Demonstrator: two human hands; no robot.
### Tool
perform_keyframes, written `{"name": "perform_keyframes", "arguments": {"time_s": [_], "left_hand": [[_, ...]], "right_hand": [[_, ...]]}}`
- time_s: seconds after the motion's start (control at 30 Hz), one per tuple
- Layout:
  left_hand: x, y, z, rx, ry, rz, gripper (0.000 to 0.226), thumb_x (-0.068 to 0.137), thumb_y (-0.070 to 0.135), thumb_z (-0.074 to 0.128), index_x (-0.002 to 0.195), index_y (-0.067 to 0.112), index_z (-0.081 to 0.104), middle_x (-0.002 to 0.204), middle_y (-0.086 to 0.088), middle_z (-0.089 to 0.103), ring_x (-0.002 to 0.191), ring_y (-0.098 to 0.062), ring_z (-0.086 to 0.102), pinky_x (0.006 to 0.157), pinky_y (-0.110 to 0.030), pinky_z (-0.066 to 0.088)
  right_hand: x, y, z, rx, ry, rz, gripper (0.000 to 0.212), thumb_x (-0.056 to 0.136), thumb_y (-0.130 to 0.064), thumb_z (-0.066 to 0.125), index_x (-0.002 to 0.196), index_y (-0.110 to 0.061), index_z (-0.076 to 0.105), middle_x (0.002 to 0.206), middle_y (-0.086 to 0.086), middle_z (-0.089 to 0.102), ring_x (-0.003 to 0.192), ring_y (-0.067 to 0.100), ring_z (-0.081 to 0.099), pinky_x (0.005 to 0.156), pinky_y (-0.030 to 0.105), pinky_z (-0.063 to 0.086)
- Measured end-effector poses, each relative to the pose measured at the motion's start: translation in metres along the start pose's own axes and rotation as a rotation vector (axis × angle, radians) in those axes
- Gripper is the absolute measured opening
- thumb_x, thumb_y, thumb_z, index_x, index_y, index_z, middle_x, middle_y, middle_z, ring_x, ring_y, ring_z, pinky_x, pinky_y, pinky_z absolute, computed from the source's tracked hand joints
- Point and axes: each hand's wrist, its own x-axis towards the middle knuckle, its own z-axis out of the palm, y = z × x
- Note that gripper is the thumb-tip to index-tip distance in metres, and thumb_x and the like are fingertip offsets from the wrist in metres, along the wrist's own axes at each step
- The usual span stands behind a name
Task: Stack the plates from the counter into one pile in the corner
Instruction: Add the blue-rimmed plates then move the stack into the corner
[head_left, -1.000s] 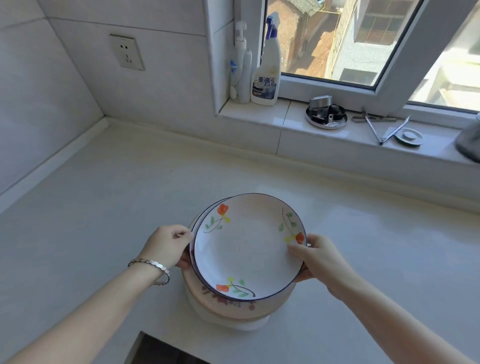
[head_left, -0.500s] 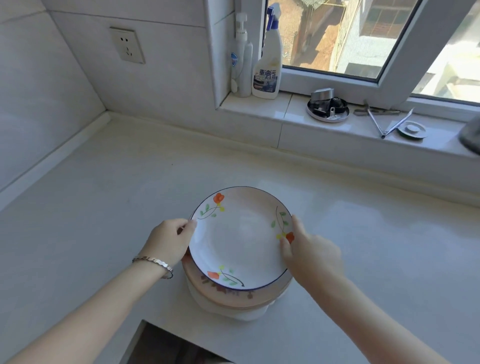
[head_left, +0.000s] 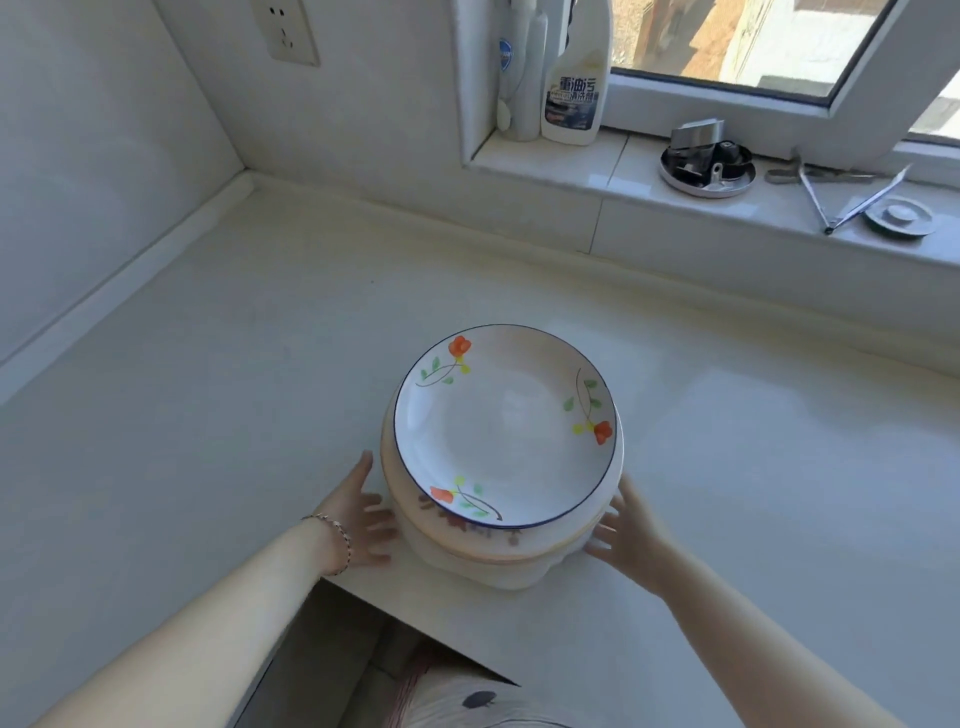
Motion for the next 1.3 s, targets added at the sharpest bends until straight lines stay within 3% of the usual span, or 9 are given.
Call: {"name": "perform_keyframes", "arguments": {"time_s": [0.17,0.27,0.4,0.63,0.7,0.9,1.07,1.2,1.3], "left_hand": [[0.008,-0.013,0.007,-0.143,-0.112,-0.039,0.096,0.071,0.071,0.053,0.142,0.008,0.036,0.146,-0.02,0.038,0.136,-0.042,0.031,0.108,-0.047,0.027],[0.011,-0.016,0.011,-0.21,-0.158,-0.029,0.069,0.068,0.071,0.056,0.106,0.014,0.059,0.082,-0.018,0.059,0.075,-0.036,0.057,0.082,-0.046,0.05],[0.025,-0.018,0.012,-0.207,-0.114,-0.004,0.059,0.076,0.059,0.057,0.119,0.019,0.056,0.113,-0.008,0.048,0.112,-0.033,0.051,0.101,-0.056,0.038],[0.042,-0.016,0.009,-0.245,-0.126,-0.041,0.062,0.074,0.052,0.063,0.125,0.017,0.056,0.117,-0.009,0.048,0.124,-0.039,0.048,0.106,-0.056,0.03],[0.049,-0.013,0.003,-0.248,-0.16,-0.044,0.052,0.07,0.052,0.067,0.11,0.019,0.061,0.103,-0.009,0.052,0.104,-0.036,0.052,0.101,-0.045,0.035],[0.072,0.027,-0.018,-0.135,-0.085,0.016,0.029,0.084,0.046,0.055,0.072,0.02,0.055,0.043,-0.001,0.06,0.065,-0.026,0.054,0.069,-0.034,0.05],[0.086,0.077,-0.043,-0.093,-0.025,0.006,0.038,0.079,0.044,0.06,0.061,0.011,0.057,0.046,-0.008,0.058,0.045,-0.022,0.055,0.051,-0.031,0.053],[0.093,0.107,-0.071,-0.152,-0.044,0.008,0.043,0.074,0.051,0.061,0.056,0.013,0.051,0.035,-0.005,0.05,0.027,-0.021,0.046,0.04,-0.03,0.047],[0.097,0.143,-0.089,-0.118,-0.019,0.02,0.041,0.076,0.053,0.058,0.071,0.012,0.057,0.06,-0.008,0.055,0.046,-0.024,0.051,0.049,-0.03,0.048]], "right_hand": [[0.002,0.003,0.001,0.054,-0.075,-0.012,0.074,0.075,-0.068,0.048,0.122,-0.011,0.054,0.104,0.012,0.062,0.09,0.027,0.063,0.069,0.039,0.054],[0.005,0.002,-0.004,0.059,-0.117,0.016,0.08,0.071,-0.067,0.052,0.127,-0.01,0.05,0.109,0.014,0.059,0.095,0.029,0.061,0.073,0.042,0.054],[0.008,-0.003,-0.006,0.044,-0.137,0.004,0.079,0.055,-0.062,0.061,0.114,-0.01,0.058,0.098,0.013,0.06,0.089,0.03,0.061,0.075,0.045,0.053],[0.006,-0.001,-0.004,0.075,-0.154,-0.022,0.082,0.062,-0.06,0.053,0.124,-0.006,0.054,0.108,0.023,0.058,0.088,0.034,0.057,0.069,0.043,0.055],[0.006,0.0,0.002,0.091,-0.152,-0.032,0.079,0.067,-0.061,0.05,0.125,-0.008,0.054,0.13,0.028,0.05,0.098,0.034,0.054,0.077,0.046,0.053],[0.018,-0.001,0.031,0.112,-0.123,-0.037,0.063,0.085,-0.057,0.042,0.126,-0.011,0.055,0.138,0.022,0.049,0.122,0.043,0.049,0.1,0.062,0.04],[0.037,-0.015,0.075,-0.008,-0.127,-0.081,0.026,0.094,-0.026,0.047,0.115,-0.017,0.059,0.131,0.016,0.055,0.095,0.013,0.069,0.077,0.036,0.058],[0.057,-0.034,0.121,0.029,-0.133,-0.049,0.058,0.063,-0.057,0.056,0.102,-0.015,0.065,0.105,0.013,0.063,0.086,0.028,0.064,0.075,0.045,0.055],[0.076,-0.051,0.158,0.013,-0.133,-0.046,0.061,0.057,-0.058,0.058,0.095,-0.012,0.068,0.092,0.013,0.061,0.083,0.031,0.061,0.071,0.044,0.055]]}}
